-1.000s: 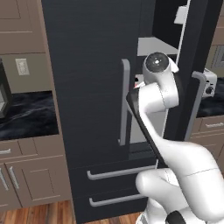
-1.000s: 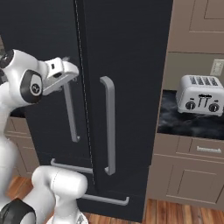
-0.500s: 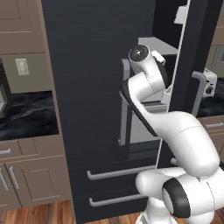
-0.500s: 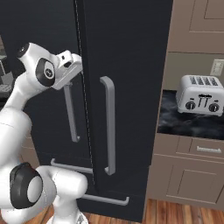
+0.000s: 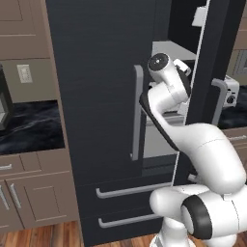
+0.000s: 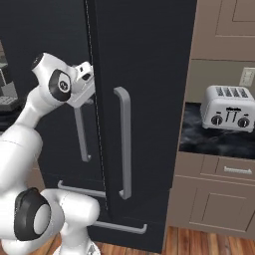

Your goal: Open the fridge, grab two sodas, and place both sodas inside the bowl with ice on the dining counter.

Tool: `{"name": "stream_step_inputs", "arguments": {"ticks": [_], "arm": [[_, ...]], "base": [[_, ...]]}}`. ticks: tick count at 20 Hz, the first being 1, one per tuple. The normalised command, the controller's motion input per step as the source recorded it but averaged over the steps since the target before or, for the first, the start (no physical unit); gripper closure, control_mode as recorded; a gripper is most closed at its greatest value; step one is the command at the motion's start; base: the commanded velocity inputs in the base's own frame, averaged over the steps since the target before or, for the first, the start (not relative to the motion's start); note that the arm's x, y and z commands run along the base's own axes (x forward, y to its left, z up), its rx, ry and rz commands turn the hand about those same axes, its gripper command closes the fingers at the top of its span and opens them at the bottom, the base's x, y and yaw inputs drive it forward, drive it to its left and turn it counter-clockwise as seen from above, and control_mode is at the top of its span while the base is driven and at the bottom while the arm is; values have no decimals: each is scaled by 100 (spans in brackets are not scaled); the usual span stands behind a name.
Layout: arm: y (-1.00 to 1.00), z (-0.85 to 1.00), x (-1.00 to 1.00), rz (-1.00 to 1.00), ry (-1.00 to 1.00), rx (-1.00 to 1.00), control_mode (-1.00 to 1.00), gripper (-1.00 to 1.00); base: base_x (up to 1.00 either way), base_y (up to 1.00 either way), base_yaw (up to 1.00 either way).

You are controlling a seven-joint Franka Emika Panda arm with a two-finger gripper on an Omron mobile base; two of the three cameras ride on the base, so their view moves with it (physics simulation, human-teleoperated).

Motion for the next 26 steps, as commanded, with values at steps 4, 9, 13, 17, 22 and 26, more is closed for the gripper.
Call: {"name": "stream_step_inputs", "arguments": {"ticks": [4, 9, 13, 17, 22, 26], "arm": [[-52, -14, -59, -5, 0, -1, -100, -100], [-49, -1, -91, -7, -2, 0, -100, -100], [-47, 10, -92, -9, -1, 0, -100, -100], [-61, 8, -45, -10, 1, 0, -100, -100], [-70, 8, -4, -7, 3, 0, -100, -100], [-70, 11, 7, -2, 4, 0, -100, -100]], "base": [[0, 0, 0], [0, 0, 0], [0, 0, 0], [0, 0, 0], [0, 0, 0], [0, 0, 0]]}}
